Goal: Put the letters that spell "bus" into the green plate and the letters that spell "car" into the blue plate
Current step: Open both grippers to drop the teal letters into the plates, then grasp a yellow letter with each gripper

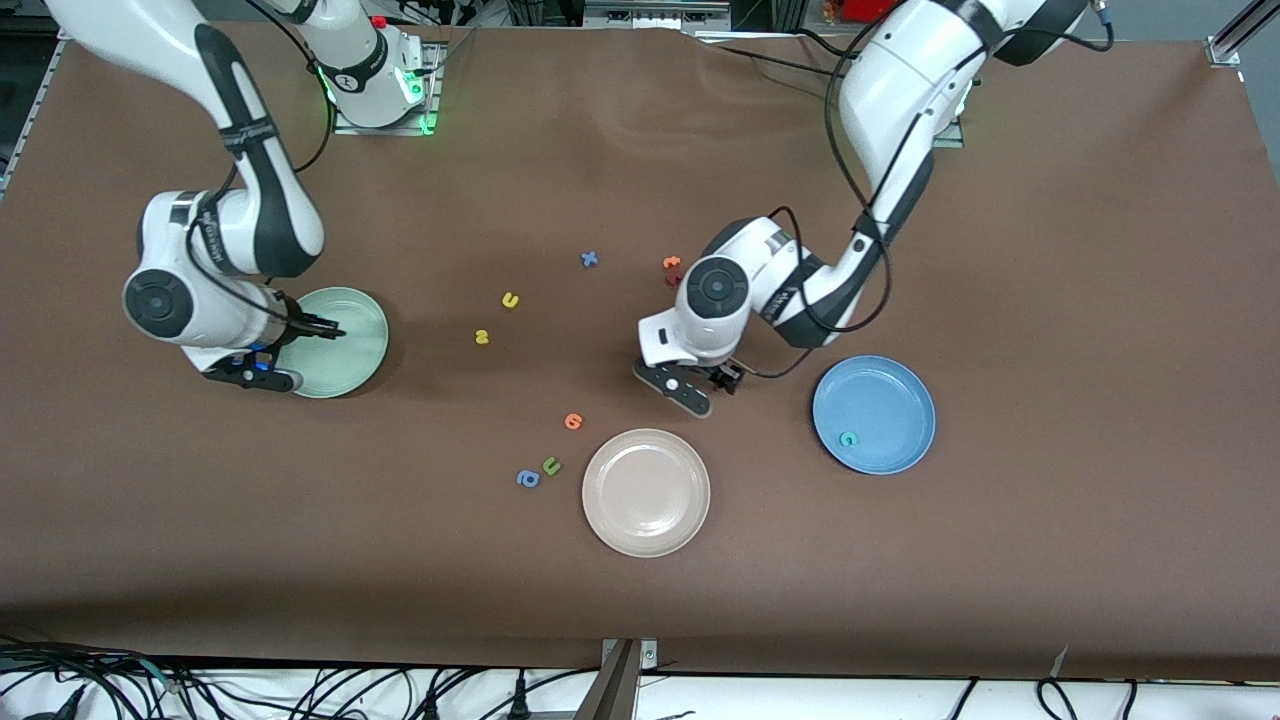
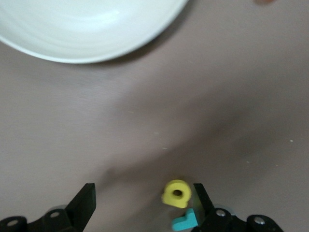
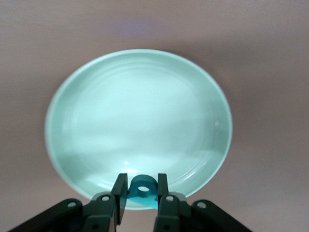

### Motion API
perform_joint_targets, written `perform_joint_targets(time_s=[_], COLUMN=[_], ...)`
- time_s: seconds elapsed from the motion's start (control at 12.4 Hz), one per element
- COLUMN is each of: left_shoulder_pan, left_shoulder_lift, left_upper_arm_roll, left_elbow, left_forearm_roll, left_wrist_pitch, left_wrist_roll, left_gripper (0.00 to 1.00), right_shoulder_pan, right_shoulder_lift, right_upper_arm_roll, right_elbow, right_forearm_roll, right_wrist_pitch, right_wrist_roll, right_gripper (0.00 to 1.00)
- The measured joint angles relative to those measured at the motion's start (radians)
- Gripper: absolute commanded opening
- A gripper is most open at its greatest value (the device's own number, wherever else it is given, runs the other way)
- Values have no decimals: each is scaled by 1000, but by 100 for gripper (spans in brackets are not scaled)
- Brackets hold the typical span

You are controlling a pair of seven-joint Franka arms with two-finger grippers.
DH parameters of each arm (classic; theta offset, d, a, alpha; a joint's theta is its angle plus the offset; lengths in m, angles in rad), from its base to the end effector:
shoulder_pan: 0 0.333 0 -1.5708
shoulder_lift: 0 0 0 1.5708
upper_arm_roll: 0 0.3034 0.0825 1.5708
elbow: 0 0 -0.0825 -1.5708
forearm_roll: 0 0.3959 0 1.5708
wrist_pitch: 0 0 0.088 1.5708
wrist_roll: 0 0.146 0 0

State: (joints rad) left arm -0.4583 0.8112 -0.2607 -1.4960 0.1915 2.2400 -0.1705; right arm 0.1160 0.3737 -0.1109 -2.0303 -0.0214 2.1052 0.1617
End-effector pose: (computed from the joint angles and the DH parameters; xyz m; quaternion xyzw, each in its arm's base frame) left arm 0.5527 -0.4428 0.1400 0.9555 -0.2935 -0.0255 0.0111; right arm 0.5564 -0.0007 0.1838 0.9861 -0.0698 -0.1449 0.0411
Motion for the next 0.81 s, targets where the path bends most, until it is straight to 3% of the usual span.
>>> perform_joint_targets(time_s=[0.16, 0.24, 0.32, 0.4, 0.56, 0.65, 0.73, 0.81], left_shoulder_pan=[-22, -29, -35, -40, -45, -45, -46, -49], left_shoulder_lift=[15, 17, 17, 17, 18, 18, 16, 14], left_upper_arm_roll=[1, 1, 1, 1, 1, 1, 1, 1], left_elbow=[-10, -16, -21, -26, -30, -30, -29, -29], left_forearm_roll=[25, 33, 34, 34, 34, 34, 36, 40], left_wrist_pitch=[0, 0, 0, 0, 0, 0, 0, 0], left_wrist_roll=[-14, -24, -27, -33, -38, -38, -38, -38], left_gripper=[77, 74, 70, 66, 44, 26, 14, 9], right_shoulder_pan=[-43, -58, -67, -69, -69, -69, -69, -69], right_shoulder_lift=[44, 64, 80, 90, 92, 89, 83, 70], right_upper_arm_roll=[-2, -2, -2, -2, 0, 1, 6, 20], right_elbow=[0, -1, -1, -1, 1, 4, 8, 18], right_forearm_roll=[0, 0, 0, 0, 0, 0, 4, 17], right_wrist_pitch=[39, 60, 78, 89, 91, 90, 82, 56], right_wrist_roll=[-83, -111, -128, -134, -134, -134, -122, -88], right_gripper=[22, 36, 85, 99, 99, 99, 99, 99])
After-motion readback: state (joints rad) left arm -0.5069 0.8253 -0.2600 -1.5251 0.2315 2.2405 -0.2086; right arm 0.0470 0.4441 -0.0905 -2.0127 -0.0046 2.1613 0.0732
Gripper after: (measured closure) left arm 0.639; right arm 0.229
